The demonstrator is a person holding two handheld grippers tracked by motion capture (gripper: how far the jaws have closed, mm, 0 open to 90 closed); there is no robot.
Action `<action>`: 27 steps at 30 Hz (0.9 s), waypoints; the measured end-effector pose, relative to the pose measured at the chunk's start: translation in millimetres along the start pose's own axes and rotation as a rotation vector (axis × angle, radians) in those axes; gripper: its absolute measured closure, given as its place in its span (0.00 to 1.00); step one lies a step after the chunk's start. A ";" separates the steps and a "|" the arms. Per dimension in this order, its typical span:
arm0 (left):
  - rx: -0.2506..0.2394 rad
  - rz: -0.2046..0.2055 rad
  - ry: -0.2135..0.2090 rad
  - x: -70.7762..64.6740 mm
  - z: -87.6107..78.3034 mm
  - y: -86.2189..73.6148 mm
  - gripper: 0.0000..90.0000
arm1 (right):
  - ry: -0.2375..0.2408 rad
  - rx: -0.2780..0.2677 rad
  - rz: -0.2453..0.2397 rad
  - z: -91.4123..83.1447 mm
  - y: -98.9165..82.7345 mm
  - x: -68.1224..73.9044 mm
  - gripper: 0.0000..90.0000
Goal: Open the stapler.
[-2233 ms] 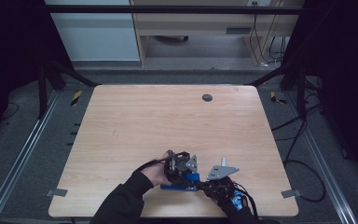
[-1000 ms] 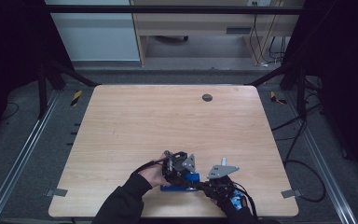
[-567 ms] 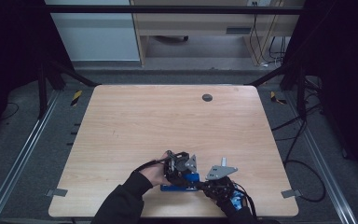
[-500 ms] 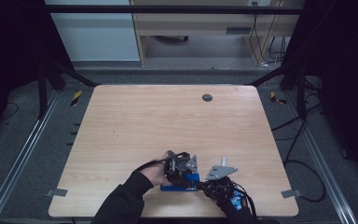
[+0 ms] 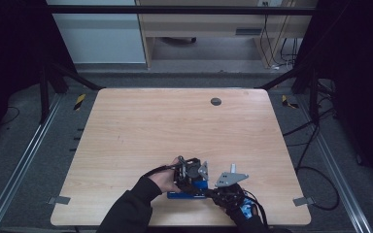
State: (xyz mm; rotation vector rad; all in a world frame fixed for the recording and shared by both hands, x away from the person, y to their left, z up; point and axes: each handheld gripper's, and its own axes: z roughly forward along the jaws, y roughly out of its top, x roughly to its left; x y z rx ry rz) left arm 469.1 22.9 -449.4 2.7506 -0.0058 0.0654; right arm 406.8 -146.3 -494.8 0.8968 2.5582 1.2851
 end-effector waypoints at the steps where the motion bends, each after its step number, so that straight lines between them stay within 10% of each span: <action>1: 0.000 0.000 0.000 0.0 0.0 0.0 0.73 | -0.002 0.006 0.009 -0.5 0.0 0.2 1.00; 27: -0.087 -0.026 -0.005 -0.6 -0.5 -10.1 0.73 | 0.007 -0.003 0.020 0.4 -0.6 -0.3 1.00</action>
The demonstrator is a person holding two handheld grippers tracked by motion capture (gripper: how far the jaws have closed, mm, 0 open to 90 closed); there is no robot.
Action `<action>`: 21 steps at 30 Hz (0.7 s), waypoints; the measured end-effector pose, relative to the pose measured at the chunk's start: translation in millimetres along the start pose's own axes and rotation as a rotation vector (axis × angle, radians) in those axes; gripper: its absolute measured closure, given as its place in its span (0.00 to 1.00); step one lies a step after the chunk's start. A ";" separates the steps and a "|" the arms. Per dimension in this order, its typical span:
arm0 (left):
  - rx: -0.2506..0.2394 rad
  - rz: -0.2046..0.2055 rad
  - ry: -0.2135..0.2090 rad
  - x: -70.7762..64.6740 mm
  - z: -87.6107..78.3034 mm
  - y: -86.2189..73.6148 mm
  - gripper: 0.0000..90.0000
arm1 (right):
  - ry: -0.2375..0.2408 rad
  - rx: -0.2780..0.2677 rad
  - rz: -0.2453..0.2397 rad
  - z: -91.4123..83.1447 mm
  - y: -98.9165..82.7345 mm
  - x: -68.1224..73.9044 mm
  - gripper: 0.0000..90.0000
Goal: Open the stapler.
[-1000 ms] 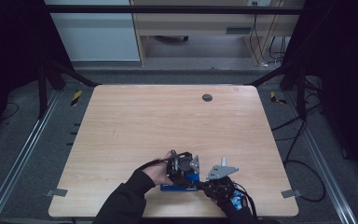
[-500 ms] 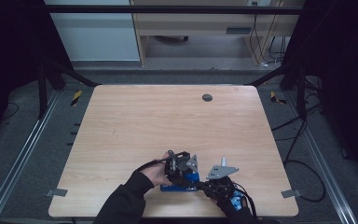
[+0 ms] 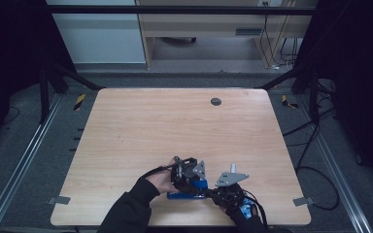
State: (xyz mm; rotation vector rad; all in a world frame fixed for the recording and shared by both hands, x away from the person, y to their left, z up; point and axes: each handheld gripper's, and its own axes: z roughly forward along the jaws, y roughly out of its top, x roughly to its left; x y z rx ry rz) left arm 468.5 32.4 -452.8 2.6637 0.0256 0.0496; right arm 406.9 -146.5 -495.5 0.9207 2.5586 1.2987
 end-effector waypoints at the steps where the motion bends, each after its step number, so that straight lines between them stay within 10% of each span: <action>1: -0.002 -0.003 -0.002 0.3 0.0 -0.4 0.73 | 0.000 -0.001 0.002 0.1 0.0 0.1 1.00; 21: 0.074 0.018 0.000 1.7 -0.8 9.1 0.69 | -0.015 0.002 -0.029 0.3 1.5 1.3 1.00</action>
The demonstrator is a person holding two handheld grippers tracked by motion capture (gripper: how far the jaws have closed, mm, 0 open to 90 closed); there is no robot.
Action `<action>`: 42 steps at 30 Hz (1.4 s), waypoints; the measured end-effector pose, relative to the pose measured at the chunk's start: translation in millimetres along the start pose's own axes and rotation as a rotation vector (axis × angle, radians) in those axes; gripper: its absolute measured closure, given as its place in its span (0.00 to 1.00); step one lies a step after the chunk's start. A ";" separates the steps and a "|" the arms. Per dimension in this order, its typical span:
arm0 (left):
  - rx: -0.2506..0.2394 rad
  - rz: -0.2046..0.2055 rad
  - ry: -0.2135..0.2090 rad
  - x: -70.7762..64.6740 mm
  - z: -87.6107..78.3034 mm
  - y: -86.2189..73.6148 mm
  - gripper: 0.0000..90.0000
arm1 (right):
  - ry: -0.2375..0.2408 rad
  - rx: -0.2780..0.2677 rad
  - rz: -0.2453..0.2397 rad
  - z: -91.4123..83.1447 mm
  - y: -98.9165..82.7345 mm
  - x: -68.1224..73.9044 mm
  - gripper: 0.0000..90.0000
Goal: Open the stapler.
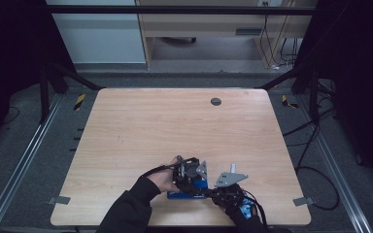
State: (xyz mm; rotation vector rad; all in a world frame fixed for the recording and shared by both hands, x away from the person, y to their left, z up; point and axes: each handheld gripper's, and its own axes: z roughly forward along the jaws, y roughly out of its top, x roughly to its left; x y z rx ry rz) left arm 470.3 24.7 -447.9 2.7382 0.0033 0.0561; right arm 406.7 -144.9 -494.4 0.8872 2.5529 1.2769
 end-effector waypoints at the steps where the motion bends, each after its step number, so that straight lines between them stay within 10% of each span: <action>1: 0.008 0.000 -0.004 0.2 -0.5 1.0 0.69 | 0.002 0.001 0.005 -0.2 0.0 0.0 1.00; 12: 0.053 0.003 -0.010 1.7 -0.4 6.3 0.73 | 0.009 -0.013 0.002 0.6 -1.3 -0.5 1.00; 42: -0.054 -0.013 -0.018 0.9 -2.0 -6.1 0.73 | 0.019 -0.015 0.033 0.7 -2.2 -1.4 1.00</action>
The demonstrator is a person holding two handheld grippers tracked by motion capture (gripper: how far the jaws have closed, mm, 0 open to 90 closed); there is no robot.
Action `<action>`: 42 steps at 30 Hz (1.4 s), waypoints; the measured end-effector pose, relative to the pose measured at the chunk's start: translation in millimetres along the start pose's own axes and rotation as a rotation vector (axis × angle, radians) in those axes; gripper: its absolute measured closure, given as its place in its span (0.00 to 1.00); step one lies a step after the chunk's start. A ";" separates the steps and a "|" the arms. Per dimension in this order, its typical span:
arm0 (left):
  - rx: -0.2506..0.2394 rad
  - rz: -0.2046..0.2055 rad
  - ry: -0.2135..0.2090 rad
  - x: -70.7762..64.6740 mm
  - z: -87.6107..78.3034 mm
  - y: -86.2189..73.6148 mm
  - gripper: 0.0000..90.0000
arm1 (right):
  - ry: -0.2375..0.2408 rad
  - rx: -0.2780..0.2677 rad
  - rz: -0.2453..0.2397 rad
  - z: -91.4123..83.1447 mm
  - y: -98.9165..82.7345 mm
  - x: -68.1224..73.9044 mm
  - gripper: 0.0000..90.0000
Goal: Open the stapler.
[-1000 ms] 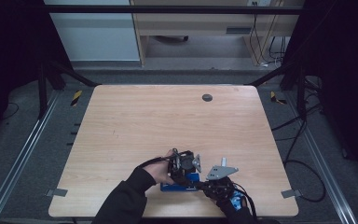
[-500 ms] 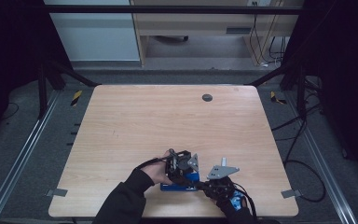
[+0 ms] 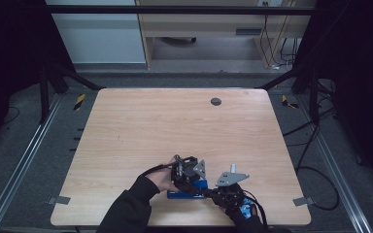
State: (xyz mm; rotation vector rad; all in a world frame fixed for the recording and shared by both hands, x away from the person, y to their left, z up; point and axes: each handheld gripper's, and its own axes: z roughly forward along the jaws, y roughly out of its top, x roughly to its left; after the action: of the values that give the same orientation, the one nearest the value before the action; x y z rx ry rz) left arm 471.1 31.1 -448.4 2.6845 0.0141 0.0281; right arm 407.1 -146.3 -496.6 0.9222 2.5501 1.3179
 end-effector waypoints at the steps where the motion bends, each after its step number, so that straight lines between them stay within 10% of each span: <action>1: 0.006 0.003 -0.002 0.2 0.2 0.0 0.73 | -0.005 0.002 -0.008 0.0 0.2 0.5 1.00; 22: 0.148 0.018 -0.012 2.6 4.0 18.7 0.72 | -0.022 0.013 -0.035 -0.9 1.5 1.1 1.00; 42: 0.058 0.010 0.006 -0.4 0.4 7.9 0.73 | -0.001 0.003 0.001 -0.6 0.0 -0.9 1.00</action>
State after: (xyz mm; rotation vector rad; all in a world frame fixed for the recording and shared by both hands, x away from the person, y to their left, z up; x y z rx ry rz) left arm 470.7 23.8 -445.3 2.7430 0.0034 0.0399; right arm 407.6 -147.2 -496.4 0.9242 2.5520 1.3137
